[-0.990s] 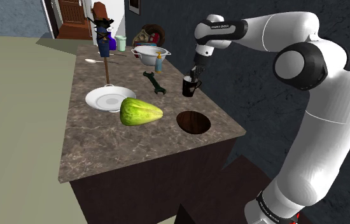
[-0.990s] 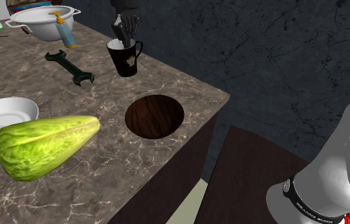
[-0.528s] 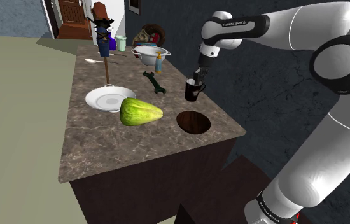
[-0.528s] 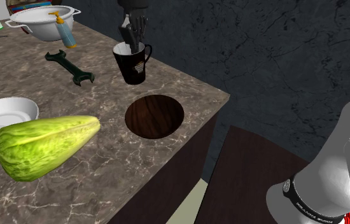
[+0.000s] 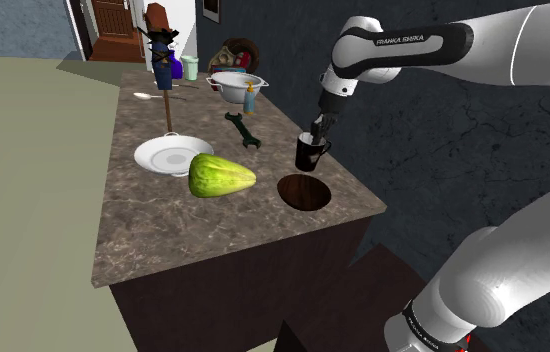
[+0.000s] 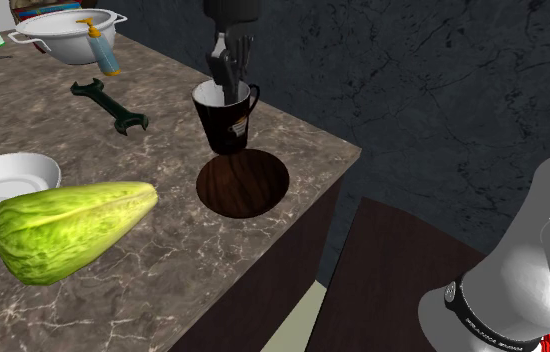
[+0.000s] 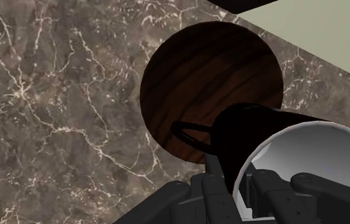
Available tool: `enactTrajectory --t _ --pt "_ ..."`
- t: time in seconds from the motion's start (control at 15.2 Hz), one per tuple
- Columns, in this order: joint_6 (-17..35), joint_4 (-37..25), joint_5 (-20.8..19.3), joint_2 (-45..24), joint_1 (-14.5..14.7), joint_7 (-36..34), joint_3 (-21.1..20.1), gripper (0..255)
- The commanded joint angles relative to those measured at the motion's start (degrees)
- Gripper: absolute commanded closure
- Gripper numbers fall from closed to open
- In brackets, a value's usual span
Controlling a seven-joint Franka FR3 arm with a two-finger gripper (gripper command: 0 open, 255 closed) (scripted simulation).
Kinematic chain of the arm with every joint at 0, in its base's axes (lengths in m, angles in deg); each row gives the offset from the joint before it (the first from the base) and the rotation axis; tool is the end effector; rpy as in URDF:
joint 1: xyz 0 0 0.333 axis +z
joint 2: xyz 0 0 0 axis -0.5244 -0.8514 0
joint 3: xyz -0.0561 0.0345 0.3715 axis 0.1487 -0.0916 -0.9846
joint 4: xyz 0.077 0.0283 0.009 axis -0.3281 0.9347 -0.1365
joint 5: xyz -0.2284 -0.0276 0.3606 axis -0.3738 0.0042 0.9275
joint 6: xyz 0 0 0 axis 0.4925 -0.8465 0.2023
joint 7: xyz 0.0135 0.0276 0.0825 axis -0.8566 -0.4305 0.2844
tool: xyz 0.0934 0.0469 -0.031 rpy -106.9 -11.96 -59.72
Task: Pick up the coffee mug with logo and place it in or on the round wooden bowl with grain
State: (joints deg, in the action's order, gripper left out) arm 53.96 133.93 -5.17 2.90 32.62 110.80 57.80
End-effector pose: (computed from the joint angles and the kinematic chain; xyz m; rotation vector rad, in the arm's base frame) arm 0.5112 -0.0448 0.5709 -2.9996 -0.3674 -0.0837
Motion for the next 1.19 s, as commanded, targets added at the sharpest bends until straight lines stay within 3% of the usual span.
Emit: enactTrajectory --t 0.0,1.12 --pt "1.55 1.73 0.05 0.20 0.09 -0.08 -0.15 255" --pt "13.05 10.41 1.03 -2.73 0.23 1.61 -0.02 255"
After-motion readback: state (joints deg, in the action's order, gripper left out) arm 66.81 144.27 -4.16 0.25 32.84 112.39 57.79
